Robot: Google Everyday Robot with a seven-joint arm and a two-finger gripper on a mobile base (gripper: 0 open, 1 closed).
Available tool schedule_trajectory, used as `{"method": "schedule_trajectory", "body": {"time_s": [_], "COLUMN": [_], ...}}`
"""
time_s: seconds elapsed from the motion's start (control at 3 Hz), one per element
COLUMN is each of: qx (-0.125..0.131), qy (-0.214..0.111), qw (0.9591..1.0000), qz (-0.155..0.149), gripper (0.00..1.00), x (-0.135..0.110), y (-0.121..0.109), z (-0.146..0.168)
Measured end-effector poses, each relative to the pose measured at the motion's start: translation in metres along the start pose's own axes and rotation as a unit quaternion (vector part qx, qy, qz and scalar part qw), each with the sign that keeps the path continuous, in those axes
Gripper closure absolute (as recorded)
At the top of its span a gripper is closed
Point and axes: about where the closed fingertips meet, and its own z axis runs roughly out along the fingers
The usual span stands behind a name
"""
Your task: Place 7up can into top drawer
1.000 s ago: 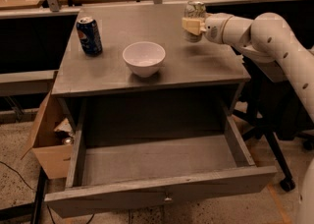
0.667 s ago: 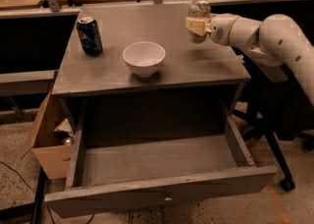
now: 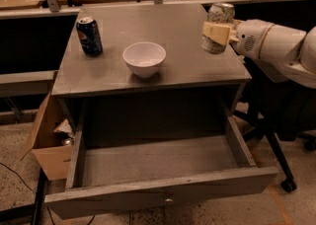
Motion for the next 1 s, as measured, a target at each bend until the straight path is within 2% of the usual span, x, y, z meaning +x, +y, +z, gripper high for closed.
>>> {"method": "schedule_trajectory", "body": {"time_s": [0.33,0.67,1.0], "qx": [-0.047,-0.047,-0.074], "qy": [0.018,0.018,0.003], "qw": [0.9983,0.9983,0.9967], "qz": [-0.029,-0.029,-0.032], "gripper": [1.00,1.00,1.00], "x": [0.009,0.009,0.011], "y": [0.049,0.049,0.065], "z": [-0.033,-0.033,-0.032]}}
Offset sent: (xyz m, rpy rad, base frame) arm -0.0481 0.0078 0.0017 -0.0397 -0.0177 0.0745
